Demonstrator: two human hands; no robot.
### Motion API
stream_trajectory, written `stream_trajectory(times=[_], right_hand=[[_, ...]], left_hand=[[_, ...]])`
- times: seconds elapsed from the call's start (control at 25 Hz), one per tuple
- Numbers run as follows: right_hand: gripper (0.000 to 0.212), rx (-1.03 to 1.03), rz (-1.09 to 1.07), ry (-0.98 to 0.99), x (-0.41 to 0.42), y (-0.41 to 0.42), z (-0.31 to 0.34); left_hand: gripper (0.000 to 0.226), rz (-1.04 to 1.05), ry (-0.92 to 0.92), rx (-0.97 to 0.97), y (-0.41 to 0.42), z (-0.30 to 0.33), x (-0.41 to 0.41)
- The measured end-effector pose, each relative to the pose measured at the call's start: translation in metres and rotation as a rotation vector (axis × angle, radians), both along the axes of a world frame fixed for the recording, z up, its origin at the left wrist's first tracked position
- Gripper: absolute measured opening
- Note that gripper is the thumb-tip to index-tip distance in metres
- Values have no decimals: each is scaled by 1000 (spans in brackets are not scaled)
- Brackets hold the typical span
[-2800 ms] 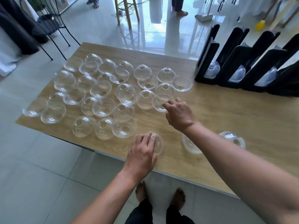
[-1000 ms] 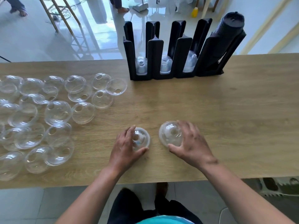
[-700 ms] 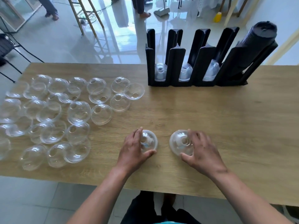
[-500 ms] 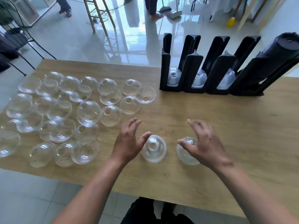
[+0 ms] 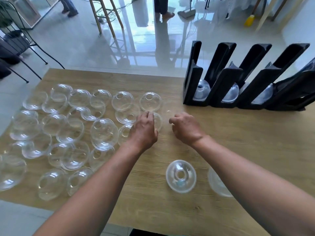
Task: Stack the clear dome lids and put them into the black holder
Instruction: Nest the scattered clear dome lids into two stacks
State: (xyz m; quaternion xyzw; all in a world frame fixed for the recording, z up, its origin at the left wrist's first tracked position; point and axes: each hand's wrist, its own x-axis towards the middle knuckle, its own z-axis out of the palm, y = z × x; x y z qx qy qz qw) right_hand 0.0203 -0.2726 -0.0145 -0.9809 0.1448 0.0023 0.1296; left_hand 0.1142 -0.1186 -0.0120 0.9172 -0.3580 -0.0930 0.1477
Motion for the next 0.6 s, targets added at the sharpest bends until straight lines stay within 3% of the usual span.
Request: stream_trajectory(times=[0.08,0.24,0.32,0.4,0.48,0.6], right_hand=[[15,280,-138,-101,-27,-2,2],[4,1126,-598,-260,-80,-27,9],[5,1311,-801,-230,-98,-42,6],[5,1313,-927,-220,-111,-54,0],[5,1186,-952,-186,-116,-62,-5],[18,660,-885,-60,-122,-65,-7]], left_hand=[[59,-38,-25,2,0,-6,-2],[61,-83,-9,-22,0,-15,-15],[63,-100,11,-12,-4,-18,-21],[67,-116,41,-6,-10,-18,-25],[72,-141,56,-2,-16,-20,-23],[82,-189,94,50,-23,-28,-26]])
